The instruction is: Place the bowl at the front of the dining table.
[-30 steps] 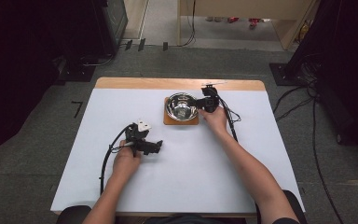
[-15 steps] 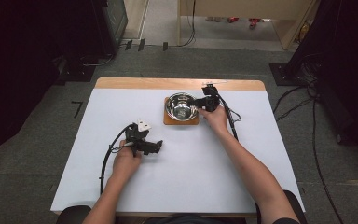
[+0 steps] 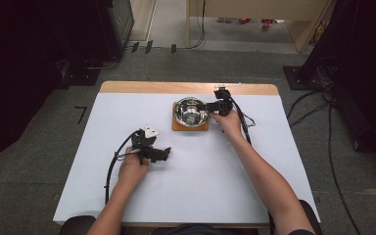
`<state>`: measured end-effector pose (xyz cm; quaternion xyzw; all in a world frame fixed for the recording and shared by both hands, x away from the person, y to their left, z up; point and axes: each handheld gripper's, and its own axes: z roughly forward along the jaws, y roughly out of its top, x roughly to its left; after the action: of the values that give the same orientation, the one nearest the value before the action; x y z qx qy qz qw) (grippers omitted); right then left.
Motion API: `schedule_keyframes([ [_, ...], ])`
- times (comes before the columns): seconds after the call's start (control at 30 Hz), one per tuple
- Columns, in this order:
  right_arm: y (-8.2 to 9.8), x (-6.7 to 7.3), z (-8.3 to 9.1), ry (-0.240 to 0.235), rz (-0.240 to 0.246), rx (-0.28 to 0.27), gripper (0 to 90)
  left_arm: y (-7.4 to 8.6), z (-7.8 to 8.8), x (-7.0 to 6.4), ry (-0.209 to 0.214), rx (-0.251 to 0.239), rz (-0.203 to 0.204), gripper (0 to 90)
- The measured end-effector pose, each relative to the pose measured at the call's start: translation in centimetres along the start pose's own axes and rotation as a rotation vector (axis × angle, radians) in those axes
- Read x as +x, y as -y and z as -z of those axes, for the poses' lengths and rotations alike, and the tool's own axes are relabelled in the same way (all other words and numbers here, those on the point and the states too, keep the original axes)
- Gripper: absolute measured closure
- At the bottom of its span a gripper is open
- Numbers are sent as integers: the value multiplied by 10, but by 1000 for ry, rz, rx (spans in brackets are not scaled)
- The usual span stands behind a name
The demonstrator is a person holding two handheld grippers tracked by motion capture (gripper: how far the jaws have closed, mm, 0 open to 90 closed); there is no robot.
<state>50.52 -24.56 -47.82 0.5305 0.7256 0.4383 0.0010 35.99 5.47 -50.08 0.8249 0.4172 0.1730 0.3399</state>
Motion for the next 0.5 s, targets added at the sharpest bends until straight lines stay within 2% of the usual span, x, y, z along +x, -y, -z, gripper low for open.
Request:
schedule_keyframes([
  [0.3,-1,4,5,45,49,-13,328,0,0,0,0,0,0,4],
  [0.43,-2,5,8,39,41,-16,311,0,0,0,0,0,0,4],
  [0.5,-2,6,8,58,52,-16,311,0,0,0,0,1,-1,4],
])
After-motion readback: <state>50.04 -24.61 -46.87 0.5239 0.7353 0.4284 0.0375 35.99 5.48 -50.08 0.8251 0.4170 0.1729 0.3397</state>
